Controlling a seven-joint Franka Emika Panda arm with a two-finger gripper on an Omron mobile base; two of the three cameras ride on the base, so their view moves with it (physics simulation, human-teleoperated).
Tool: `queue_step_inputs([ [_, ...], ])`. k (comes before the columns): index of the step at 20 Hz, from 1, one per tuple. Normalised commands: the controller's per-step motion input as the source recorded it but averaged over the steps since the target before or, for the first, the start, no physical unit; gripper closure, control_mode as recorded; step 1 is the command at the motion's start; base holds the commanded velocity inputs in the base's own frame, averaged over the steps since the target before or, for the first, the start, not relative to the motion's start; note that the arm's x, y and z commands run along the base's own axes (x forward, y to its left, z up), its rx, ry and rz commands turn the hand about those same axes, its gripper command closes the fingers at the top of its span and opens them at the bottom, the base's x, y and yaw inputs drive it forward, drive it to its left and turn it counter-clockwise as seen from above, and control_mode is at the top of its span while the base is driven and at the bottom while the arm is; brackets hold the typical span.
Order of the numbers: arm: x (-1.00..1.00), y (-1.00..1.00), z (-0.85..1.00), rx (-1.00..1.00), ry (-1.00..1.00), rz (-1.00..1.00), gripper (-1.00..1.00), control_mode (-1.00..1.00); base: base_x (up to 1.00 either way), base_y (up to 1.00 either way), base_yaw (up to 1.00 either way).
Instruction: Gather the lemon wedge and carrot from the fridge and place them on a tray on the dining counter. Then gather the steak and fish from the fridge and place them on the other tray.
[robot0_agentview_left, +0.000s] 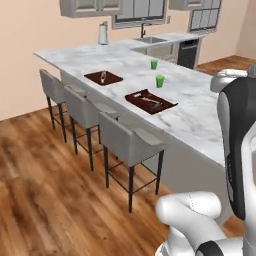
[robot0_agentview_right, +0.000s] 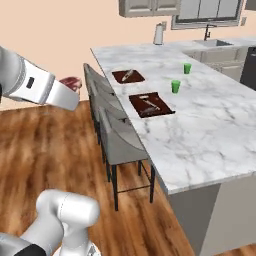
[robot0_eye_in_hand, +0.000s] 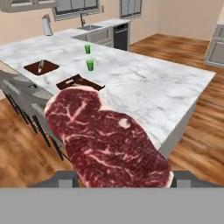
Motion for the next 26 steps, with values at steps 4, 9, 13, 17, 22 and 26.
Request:
queue_step_inputs([
  [4,0.0,0.0,0.0,0.0,0.0,0.0,1.0,1.0,0.65,1.0,-0.68],
  [9,0.0,0.0,0.0,0.0,0.0,0.0,1.0,1.0,0.07,1.0,-0.59],
  [13,0.0,0.0,0.0,0.0,0.0,0.0,1.0,1.0,0.15,1.0,-0.57],
  [17,0.0,0.0,0.0,0.0,0.0,0.0,1.0,1.0,0.2,1.0,-0.56],
  [22,0.0,0.0,0.0,0.0,0.0,0.0,1.0,1.0,0.29,1.0,-0.55],
  [26,0.0,0.0,0.0,0.0,0.0,0.0,1.0,1.0,0.17,1.0,-0.49],
])
